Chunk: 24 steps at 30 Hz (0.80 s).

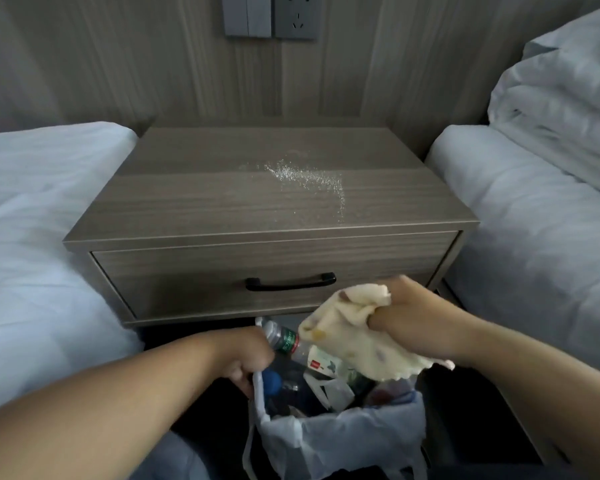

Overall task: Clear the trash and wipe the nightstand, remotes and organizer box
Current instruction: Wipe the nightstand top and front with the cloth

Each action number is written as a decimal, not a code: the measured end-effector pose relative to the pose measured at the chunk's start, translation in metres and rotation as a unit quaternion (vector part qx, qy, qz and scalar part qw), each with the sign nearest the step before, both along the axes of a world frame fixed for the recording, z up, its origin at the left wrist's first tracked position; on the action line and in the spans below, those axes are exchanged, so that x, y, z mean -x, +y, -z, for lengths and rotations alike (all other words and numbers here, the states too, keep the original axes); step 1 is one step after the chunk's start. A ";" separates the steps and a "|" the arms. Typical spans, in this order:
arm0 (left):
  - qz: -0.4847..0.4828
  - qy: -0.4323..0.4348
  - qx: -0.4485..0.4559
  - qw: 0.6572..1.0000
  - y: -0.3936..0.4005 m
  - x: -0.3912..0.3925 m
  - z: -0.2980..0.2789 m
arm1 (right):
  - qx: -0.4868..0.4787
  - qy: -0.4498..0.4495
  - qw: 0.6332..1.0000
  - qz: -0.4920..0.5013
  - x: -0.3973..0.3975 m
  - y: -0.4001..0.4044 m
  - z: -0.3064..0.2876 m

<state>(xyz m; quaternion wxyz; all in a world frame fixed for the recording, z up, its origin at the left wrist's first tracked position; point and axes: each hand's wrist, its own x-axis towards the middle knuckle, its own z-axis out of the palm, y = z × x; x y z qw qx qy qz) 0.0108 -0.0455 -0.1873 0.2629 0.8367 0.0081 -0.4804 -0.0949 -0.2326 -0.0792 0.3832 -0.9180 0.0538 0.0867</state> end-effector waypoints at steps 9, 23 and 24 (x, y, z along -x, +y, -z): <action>0.057 -0.054 -0.067 0.995 0.005 -0.013 -0.002 | 0.184 -0.264 0.935 0.152 -0.134 -0.038 -0.121; 0.035 -0.032 -0.040 0.998 0.004 -0.026 0.016 | 0.209 -0.119 0.967 0.077 -0.188 -0.043 -0.051; 0.040 -0.030 -0.037 0.998 0.004 -0.024 0.015 | 0.207 -0.123 0.969 0.061 -0.179 -0.042 -0.049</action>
